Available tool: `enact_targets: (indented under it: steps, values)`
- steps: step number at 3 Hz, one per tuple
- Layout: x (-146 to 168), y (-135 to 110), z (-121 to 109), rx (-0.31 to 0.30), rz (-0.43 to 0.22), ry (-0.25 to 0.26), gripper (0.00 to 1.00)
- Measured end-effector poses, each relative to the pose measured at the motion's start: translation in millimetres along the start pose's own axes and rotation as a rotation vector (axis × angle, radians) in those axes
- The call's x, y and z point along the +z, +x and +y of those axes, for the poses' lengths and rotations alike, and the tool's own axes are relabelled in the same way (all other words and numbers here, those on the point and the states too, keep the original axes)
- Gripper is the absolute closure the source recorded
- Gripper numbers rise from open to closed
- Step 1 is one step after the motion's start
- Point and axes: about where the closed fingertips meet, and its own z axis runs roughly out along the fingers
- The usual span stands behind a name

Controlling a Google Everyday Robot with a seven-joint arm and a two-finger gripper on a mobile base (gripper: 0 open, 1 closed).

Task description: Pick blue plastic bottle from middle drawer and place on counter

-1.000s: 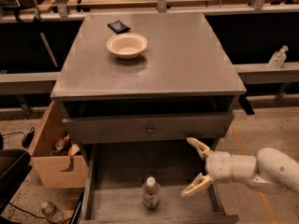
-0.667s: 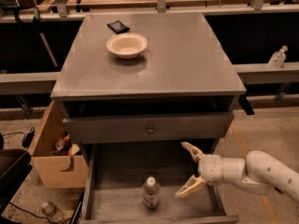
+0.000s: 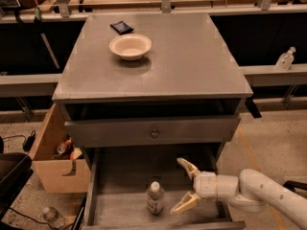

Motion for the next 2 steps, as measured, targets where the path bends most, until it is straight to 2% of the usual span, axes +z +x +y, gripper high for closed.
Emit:
enact_targets:
  steps: [1,2]
  values:
    - [26,3,10,-0.004,-0.027,-0.039,0.0]
    - [50,4,13,-0.007,-0.023,-0.074,0.0]
